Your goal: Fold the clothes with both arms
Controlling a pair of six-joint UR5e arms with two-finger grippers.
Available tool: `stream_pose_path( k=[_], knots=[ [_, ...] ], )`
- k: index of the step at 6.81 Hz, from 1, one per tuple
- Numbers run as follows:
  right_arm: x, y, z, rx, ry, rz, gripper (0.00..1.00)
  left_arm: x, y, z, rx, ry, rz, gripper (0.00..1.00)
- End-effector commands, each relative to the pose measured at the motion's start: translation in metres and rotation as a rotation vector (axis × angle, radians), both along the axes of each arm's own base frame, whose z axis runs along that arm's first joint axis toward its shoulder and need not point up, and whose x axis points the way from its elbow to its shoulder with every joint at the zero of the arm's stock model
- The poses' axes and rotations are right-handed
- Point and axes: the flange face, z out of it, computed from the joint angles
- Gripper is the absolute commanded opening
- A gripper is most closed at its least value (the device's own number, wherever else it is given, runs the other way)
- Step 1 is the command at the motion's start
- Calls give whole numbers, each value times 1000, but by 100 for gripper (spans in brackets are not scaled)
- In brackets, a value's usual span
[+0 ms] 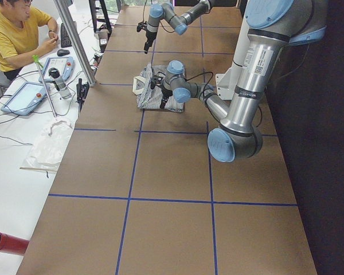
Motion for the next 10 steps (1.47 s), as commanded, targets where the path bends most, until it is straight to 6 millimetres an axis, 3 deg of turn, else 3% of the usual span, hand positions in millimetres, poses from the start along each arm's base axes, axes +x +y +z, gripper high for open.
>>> stream_pose_path(
  k=[1, 5, 6, 7, 8, 10],
  knots=[
    [4, 3, 0, 1, -4, 4, 100, 18, 39, 25, -93, 35, -50, 59],
    [14, 13, 5, 2, -8, 9, 100, 37, 64, 23, -94, 37, -18, 59],
    [14, 13, 8, -2, -5, 10, 100, 38, 66, 23, -97, 36, -16, 49],
    [14, 13, 9, -3, -4, 10, 100, 42, 72, 23, -101, 36, -8, 23],
    [14, 13, 10, -4, -3, 10, 100, 45, 76, 24, -101, 34, 0, 6],
    [15, 14, 13, -7, 0, 10, 100, 37, 79, 12, -82, 51, 8, 0]
  ],
)
